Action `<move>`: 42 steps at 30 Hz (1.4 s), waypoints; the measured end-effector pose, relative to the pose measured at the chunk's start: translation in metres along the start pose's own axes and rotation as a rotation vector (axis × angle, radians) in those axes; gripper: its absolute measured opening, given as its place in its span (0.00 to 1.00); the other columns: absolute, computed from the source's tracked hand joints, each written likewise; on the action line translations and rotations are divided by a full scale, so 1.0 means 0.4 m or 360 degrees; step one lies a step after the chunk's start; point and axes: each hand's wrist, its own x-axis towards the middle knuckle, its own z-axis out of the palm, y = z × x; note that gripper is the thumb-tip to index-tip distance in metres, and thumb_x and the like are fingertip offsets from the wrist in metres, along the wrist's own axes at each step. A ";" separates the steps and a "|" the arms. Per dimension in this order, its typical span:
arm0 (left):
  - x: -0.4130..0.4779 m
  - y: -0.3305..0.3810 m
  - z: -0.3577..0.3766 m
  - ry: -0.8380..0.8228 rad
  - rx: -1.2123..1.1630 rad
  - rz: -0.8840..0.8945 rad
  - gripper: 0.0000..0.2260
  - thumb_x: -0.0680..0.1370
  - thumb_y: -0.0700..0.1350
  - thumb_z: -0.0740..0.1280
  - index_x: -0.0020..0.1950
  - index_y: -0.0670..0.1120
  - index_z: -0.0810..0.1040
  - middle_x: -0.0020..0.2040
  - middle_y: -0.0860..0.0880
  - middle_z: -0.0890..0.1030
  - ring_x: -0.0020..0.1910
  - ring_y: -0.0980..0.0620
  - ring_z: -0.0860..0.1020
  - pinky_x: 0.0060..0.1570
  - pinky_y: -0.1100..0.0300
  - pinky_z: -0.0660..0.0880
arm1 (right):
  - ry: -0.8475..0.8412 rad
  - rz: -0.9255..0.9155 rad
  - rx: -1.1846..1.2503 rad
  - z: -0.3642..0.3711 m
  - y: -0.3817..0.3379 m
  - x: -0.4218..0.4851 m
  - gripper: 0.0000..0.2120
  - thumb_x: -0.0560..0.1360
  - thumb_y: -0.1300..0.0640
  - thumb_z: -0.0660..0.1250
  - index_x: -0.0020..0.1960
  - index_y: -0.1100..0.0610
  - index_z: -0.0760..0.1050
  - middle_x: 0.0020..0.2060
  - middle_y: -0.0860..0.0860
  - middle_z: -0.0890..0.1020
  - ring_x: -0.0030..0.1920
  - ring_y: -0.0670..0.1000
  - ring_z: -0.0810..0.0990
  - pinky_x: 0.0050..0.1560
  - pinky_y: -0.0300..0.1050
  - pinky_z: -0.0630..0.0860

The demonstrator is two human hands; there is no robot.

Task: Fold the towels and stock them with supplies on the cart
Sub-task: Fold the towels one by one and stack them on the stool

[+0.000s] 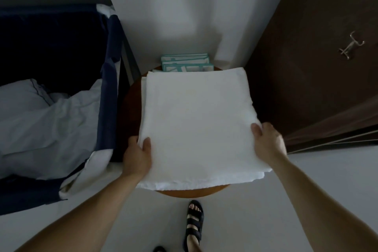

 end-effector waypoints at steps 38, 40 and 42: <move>0.100 0.221 -0.306 -0.0007 0.1097 0.0799 0.32 0.80 0.60 0.57 0.80 0.51 0.51 0.81 0.49 0.51 0.80 0.46 0.49 0.77 0.46 0.51 | -0.0213 -0.1088 -0.0766 0.084 -0.465 -0.129 0.36 0.77 0.28 0.40 0.80 0.41 0.36 0.79 0.49 0.33 0.78 0.55 0.29 0.76 0.66 0.38; 0.120 0.170 -0.423 0.0079 0.1065 0.0680 0.32 0.80 0.59 0.59 0.80 0.50 0.54 0.81 0.47 0.54 0.79 0.46 0.52 0.76 0.48 0.54 | -0.0239 -0.1241 -0.0679 0.104 -0.568 -0.166 0.35 0.79 0.30 0.44 0.80 0.43 0.38 0.80 0.49 0.34 0.78 0.54 0.29 0.77 0.65 0.41; 0.142 0.099 -0.541 0.0139 0.1013 0.0517 0.32 0.80 0.57 0.60 0.80 0.49 0.53 0.81 0.47 0.53 0.79 0.46 0.53 0.76 0.49 0.55 | -0.0258 -0.1402 -0.0636 0.134 -0.673 -0.205 0.35 0.80 0.31 0.46 0.81 0.44 0.39 0.80 0.50 0.36 0.78 0.54 0.30 0.78 0.64 0.43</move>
